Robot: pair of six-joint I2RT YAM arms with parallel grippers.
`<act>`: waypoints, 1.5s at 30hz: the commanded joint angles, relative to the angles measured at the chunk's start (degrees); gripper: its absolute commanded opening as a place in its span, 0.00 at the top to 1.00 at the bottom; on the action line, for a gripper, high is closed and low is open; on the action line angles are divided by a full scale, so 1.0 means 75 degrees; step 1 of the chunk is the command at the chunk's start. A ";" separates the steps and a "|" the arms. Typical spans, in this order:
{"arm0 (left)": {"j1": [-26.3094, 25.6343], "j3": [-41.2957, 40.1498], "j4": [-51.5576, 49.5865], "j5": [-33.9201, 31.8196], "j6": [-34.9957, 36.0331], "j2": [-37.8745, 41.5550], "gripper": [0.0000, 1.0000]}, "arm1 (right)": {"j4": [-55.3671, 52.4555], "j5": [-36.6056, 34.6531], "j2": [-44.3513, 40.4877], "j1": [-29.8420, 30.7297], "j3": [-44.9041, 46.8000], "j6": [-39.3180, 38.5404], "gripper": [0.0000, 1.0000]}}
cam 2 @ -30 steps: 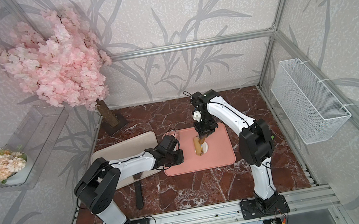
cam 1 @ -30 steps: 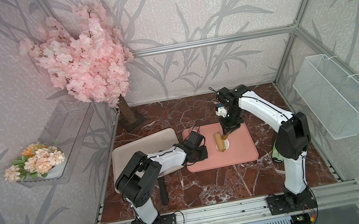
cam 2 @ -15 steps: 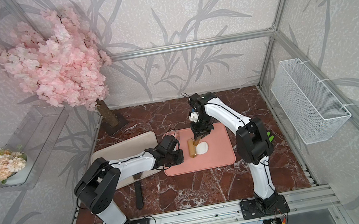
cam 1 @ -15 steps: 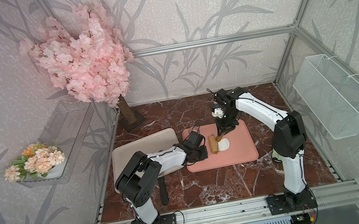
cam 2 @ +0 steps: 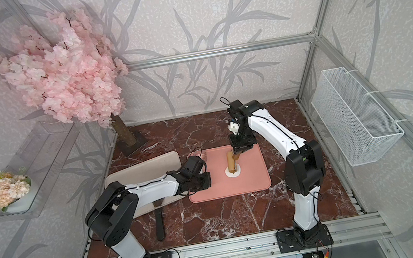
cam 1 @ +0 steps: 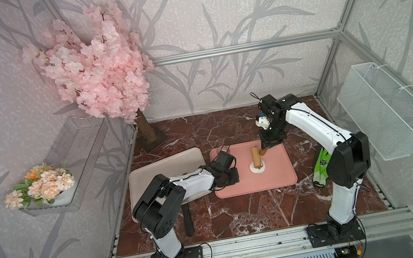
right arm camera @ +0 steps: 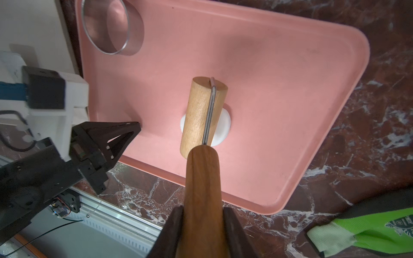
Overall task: Roll out the dumpling wrappers from the dough
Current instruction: Flatten out the dough on the work surface.
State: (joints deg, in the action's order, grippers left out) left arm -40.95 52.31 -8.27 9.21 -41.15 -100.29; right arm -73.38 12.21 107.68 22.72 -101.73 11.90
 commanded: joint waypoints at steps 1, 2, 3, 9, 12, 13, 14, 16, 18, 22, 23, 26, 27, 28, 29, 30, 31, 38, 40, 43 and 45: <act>-0.0048 -0.0401 -0.1097 -0.0174 -0.0028 -0.0438 1.00 | 0.0050 -0.0162 0.0065 -0.0037 0.0370 -0.0131 1.00; -0.0049 -0.0395 -0.1098 -0.0178 -0.0033 -0.0436 1.00 | 0.0098 -0.0190 0.0099 -0.0100 0.0522 -0.0122 1.00; -0.0048 -0.0401 -0.1088 -0.0180 -0.0024 -0.0439 1.00 | 0.0113 -0.0273 0.0134 -0.0154 0.0658 -0.0112 1.00; -0.0048 -0.0433 -0.1071 -0.0191 -0.0022 -0.0409 1.00 | 0.0007 -0.0981 -0.0009 -0.0309 0.1389 -0.0146 1.00; -0.0051 -0.0422 -0.1055 -0.0154 0.0002 -0.0445 1.00 | 0.0009 -0.1144 -0.0157 -0.0500 0.1669 -0.0088 1.00; -0.0048 -0.0420 -0.1045 -0.0163 0.0002 -0.0444 1.00 | 0.0062 -0.1135 -0.0219 -0.0555 0.1775 -0.0093 1.00; -0.0048 -0.0413 -0.1050 -0.0168 0.0002 -0.0444 1.00 | 0.0098 -0.1152 -0.0263 -0.0574 0.1845 -0.0087 1.00; -0.0048 -0.0407 -0.1049 -0.0161 0.0013 -0.0461 1.00 | 0.0099 -0.1170 -0.0300 -0.0613 0.1938 -0.0088 1.00; -0.0054 -0.0403 -0.1064 -0.0164 0.0019 -0.0466 1.00 | 0.0111 -0.1210 -0.0317 -0.0659 0.2015 -0.0108 1.00; -0.0048 -0.0435 -0.1046 -0.0177 0.0013 -0.0437 1.00 | 0.0118 -0.1215 -0.0339 -0.0762 0.2092 -0.0147 1.00; -0.0048 -0.0433 -0.1048 -0.0188 0.0002 -0.0427 1.00 | 0.0114 -0.1234 -0.0336 -0.0778 0.2112 -0.0162 1.00; -0.0054 -0.0433 -0.1057 -0.0198 0.0002 -0.0419 1.00 | 0.0105 -0.1242 -0.0442 -0.0858 0.2219 -0.0164 1.00; -0.0048 -0.0434 -0.1058 -0.0204 -0.0007 -0.0416 1.00 | 0.0105 -0.1252 -0.0497 -0.0899 0.2264 -0.0171 1.00; -0.0049 -0.0442 -0.1050 -0.0203 -0.0010 -0.0420 1.00 | 0.0116 -0.1264 -0.0541 -0.0936 0.2304 -0.0175 1.00; -0.0049 -0.0430 -0.1049 -0.0191 -0.0010 -0.0423 1.00 | 0.0114 -0.1286 -0.0583 -0.0971 0.2336 -0.0170 1.00; -0.0049 -0.0436 -0.1050 -0.0191 0.0002 -0.0432 1.00 | 0.0105 -0.1294 -0.0628 -0.1000 0.2369 -0.0169 1.00; -0.0048 -0.0419 -0.1053 -0.0191 0.0002 -0.0445 1.00 | 0.0116 -0.1282 -0.0676 -0.1023 0.2407 -0.0169 1.00; -0.0048 -0.0412 -0.1036 -0.0174 0.0025 -0.0485 1.00 | 0.0152 -0.1288 -0.0801 -0.1055 0.2533 -0.0176 1.00; -0.0048 -0.0411 -0.1030 -0.0175 0.0025 -0.0502 1.00 | 0.0117 -0.1305 -0.0732 -0.1052 0.2479 -0.0180 1.00; -0.0048 -0.0434 -0.1030 -0.0175 0.0008 -0.0464 1.00 | 0.0126 -0.1393 -0.0695 -0.1061 0.2539 -0.0185 1.00; -0.0048 -0.0471 -0.1018 -0.0189 -0.0010 -0.0436 1.00 | 0.0142 -0.1390 -0.0718 -0.1083 0.2584 -0.0181 1.00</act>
State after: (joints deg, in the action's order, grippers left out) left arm -40.95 52.29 -8.21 9.19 -41.15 -100.29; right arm -66.04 15.70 99.70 16.05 -85.45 10.61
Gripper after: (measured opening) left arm 0.042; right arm 0.298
